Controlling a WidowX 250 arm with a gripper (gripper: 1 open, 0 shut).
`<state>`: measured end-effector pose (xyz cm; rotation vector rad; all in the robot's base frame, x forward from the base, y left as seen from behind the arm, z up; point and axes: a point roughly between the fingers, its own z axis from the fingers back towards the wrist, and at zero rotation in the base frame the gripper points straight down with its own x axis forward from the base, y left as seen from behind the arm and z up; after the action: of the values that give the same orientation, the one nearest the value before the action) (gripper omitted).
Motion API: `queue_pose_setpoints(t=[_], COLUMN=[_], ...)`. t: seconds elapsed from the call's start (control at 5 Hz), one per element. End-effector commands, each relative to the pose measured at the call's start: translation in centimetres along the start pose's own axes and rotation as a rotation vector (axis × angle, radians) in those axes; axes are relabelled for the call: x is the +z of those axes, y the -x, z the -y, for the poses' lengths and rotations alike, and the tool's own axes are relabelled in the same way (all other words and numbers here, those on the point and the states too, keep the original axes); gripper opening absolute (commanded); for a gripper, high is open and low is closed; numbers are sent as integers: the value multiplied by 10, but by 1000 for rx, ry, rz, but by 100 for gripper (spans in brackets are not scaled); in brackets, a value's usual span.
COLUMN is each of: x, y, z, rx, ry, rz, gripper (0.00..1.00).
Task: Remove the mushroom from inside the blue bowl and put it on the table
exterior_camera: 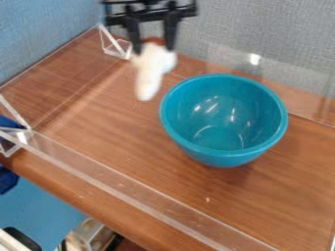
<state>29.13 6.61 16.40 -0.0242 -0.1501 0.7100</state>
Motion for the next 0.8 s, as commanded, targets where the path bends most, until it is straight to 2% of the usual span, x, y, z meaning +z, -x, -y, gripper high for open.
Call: queue_pose_setpoints(t=[0.0, 0.2, 0.6], x=[-3, -22, -74], y=[-9, -14, -31], z=[-24, -38, -56], rx=[35, 55, 40], ry=[-11, -37, -88], rz=[53, 50, 53], gripper=[0, 0, 0])
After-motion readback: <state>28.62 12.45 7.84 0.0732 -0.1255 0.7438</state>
